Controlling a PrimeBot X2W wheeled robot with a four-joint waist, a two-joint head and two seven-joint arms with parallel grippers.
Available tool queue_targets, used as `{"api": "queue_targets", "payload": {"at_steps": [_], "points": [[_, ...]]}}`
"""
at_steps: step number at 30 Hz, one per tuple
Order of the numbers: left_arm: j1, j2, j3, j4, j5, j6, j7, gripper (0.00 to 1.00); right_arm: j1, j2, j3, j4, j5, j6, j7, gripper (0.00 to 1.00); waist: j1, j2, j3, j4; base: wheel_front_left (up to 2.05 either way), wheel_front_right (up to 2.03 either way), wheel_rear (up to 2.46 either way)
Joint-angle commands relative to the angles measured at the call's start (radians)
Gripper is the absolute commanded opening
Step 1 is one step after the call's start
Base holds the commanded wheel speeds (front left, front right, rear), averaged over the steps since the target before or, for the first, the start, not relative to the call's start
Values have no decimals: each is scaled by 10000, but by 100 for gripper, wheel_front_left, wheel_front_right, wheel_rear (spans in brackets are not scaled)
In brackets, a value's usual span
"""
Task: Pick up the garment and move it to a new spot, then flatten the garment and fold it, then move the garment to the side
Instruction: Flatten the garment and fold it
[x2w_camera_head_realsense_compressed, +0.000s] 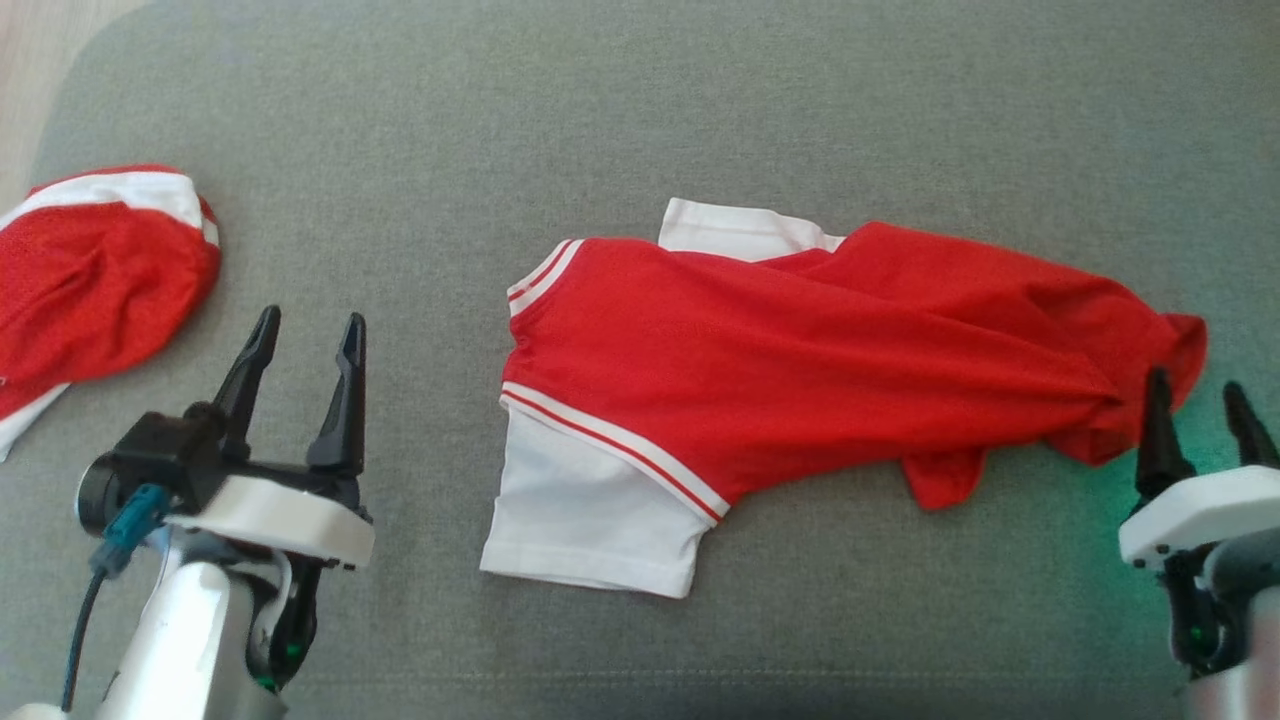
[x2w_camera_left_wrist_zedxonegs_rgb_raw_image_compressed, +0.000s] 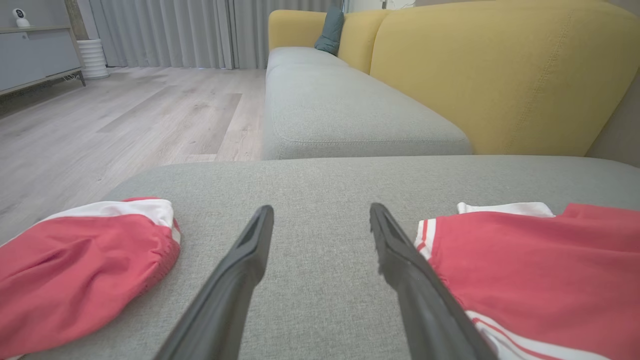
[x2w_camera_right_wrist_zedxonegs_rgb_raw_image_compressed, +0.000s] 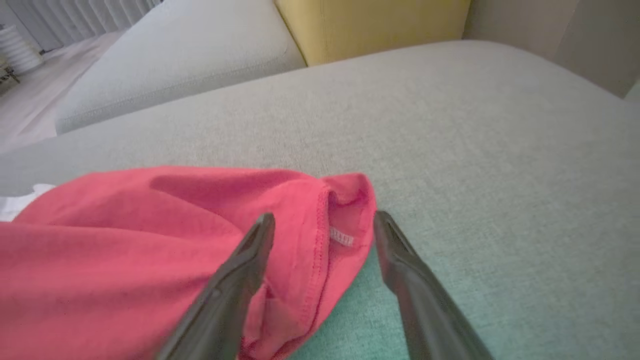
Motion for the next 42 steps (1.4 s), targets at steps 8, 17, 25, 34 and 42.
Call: {"api": "queue_targets", "payload": {"at_steps": [8,17,25,34,42], "points": [[-208,19,602,-326,264,62,-120,100,138,-72,1201,-2088,-514,-7,-1384,100,-1,0,-437,-135,0,0,0],[379,-43,674,-551,504,209,-120,100,1312,-72,2818,-3349,-308,-7,-1014,100,-1,0,-1117,-183,0,0,0],[642,-24,635,-593,558,298,-120,100,1659,-72,3093,-3460,-152,-7,-876,100,-1,0,-1316,-166,0,0,0],[684,-20,547,-621,551,349,-120,100,1737,-72,3223,-3461,-190,-7,-683,100,-1,0,-1345,-99,0,0,0],[433,-34,344,-665,574,264,-120,100,1965,-72,3606,-2172,-106,-7,1100,100,-1,0,-895,49,0,0,0]]}}
